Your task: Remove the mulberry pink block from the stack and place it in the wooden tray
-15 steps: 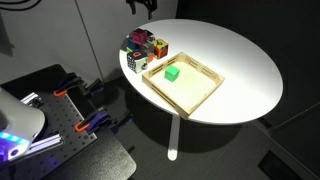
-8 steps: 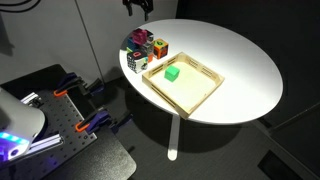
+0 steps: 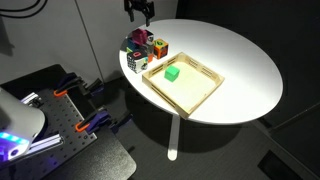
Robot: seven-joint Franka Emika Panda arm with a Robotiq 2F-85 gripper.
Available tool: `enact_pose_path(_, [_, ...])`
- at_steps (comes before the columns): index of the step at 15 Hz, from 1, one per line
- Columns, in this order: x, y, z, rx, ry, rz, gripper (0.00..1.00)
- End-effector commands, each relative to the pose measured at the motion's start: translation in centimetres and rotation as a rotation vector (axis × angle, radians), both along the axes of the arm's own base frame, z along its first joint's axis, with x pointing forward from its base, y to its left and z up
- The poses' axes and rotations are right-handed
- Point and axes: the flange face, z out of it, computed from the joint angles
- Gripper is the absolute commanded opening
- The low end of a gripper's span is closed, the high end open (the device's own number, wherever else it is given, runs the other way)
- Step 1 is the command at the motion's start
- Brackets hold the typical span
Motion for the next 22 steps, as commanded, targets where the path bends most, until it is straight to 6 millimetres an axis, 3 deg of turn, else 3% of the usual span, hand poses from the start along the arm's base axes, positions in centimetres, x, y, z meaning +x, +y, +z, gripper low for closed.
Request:
enact_pose_path(1, [0.2, -0.3, -0.5, -0.024, 0.003, -0.009, 1.0])
enact_pose_path(7, [0.1, -0.3, -1.8, -0.037, 0.018, -0.004, 1.0])
enact_pose_path(8, [0.1, -0.4, -2.0, -0.041, 0.02, -0.004, 0.96])
enact_pose_path(9, [0.1, -0.4, -2.2, -0.045, 0.023, -0.004, 0.74])
enact_pose_path(11, [0.1, -0.5, -2.5, -0.05, 0.028, -0.006, 0.67])
enact_pose_path(15, [0.1, -0.8, -1.7, -0.041, 0.028, -0.012, 0.34])
enact_pose_path(19, [-0.2, -2.6, -0.5, -0.041, 0.024, -0.039, 0.31])
enact_pose_path(22, [-0.5, -5.3, -0.1, -0.05, 0.026, -0.086, 0.31])
